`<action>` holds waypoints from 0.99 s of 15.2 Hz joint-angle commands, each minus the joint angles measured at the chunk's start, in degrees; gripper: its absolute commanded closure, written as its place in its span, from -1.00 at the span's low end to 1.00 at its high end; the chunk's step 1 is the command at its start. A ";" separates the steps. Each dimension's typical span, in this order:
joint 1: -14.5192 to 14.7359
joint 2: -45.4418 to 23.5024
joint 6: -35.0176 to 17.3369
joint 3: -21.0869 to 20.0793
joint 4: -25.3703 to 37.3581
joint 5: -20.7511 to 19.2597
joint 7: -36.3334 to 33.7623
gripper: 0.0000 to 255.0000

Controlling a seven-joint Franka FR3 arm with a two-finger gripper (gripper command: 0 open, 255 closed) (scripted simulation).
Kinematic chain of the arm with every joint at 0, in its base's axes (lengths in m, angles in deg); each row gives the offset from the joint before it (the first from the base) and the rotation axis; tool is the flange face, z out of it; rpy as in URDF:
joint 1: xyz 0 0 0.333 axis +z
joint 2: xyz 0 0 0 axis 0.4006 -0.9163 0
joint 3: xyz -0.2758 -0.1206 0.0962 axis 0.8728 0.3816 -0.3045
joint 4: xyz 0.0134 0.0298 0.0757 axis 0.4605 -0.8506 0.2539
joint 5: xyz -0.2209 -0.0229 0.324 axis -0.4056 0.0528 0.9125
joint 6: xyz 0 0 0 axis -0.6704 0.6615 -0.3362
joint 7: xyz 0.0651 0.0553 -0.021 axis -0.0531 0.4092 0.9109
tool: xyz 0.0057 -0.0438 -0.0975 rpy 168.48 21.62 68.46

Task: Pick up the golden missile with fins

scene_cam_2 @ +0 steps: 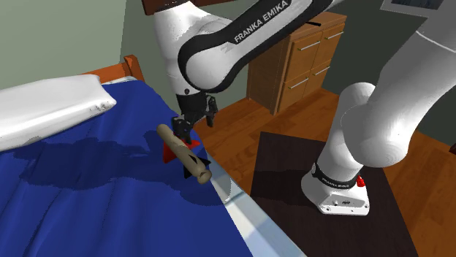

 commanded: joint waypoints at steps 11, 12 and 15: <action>-0.45 -19.78 -12.80 -0.89 6.25 -0.96 -11.34 -1.00; -0.43 -20.39 -13.56 -0.87 6.10 -1.06 -11.38 -1.00; -0.38 -22.00 -15.49 -0.81 5.76 -1.32 -11.52 -1.00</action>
